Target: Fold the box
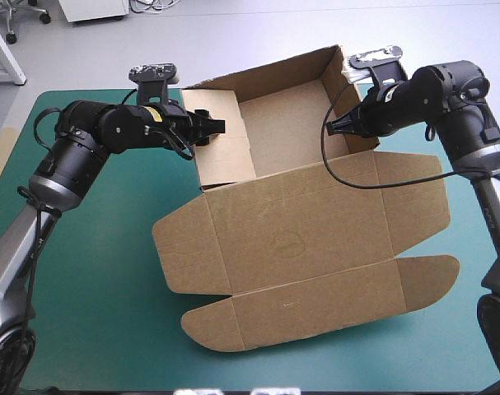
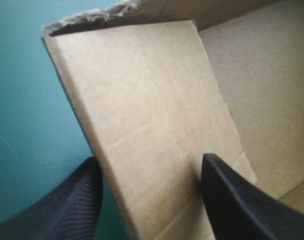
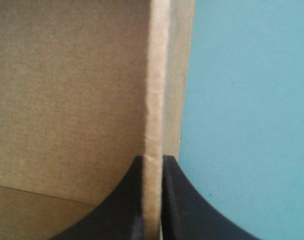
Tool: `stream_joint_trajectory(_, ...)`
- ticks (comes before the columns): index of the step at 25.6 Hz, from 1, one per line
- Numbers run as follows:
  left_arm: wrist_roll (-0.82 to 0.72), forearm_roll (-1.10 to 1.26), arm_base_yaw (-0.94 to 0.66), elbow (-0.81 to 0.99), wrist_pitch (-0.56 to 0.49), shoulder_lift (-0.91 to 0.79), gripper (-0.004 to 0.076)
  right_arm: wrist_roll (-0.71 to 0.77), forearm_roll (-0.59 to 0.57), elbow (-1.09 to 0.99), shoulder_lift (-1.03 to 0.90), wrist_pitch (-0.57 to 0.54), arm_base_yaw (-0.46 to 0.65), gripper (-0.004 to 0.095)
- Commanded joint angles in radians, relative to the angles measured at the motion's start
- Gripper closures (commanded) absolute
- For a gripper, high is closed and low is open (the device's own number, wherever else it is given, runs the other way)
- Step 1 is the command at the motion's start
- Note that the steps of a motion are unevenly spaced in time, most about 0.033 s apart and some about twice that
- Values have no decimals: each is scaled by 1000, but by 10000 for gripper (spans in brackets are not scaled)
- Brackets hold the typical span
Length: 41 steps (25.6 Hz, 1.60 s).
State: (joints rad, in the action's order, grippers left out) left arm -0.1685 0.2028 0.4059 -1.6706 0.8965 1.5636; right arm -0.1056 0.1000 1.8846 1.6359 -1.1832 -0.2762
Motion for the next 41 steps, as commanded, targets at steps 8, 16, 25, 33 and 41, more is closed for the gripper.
stream_joint_trajectory(8,-287,-213,77,-36,-66,8,312,-10,126,34,-49,60,-15,906)
stream_joint_trajectory(16,-358,-283,86,-36,-31,36,313,-8,133,34,-49,59,-15,906)
stream_joint_trajectory(25,-360,-245,90,-36,-47,36,605,-10,133,34,-49,59,-15,907)
stream_joint_trajectory(33,-354,-223,96,-36,-78,37,734,-10,138,34,-49,59,-15,907)
stream_joint_trajectory(41,-347,-215,96,-36,-100,37,734,9,138,34,-49,59,-15,906)
